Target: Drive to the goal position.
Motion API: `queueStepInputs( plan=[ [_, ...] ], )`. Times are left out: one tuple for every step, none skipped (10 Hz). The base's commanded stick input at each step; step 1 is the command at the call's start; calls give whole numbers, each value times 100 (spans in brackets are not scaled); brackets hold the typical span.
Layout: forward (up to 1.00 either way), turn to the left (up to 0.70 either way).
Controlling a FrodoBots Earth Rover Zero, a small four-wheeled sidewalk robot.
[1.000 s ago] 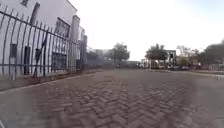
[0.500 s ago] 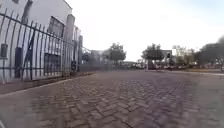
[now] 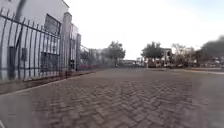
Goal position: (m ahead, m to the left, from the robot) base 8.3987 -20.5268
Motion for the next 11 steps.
queueStepInputs(
  plan=[
    [100, -27],
    [100, -14],
    [100, -2],
    [100, 0],
    [100, 0],
    [100, 0],
    [100, 0],
    [100, -21],
    [100, -9],
    [100, 0],
    [100, 0]
  ],
)
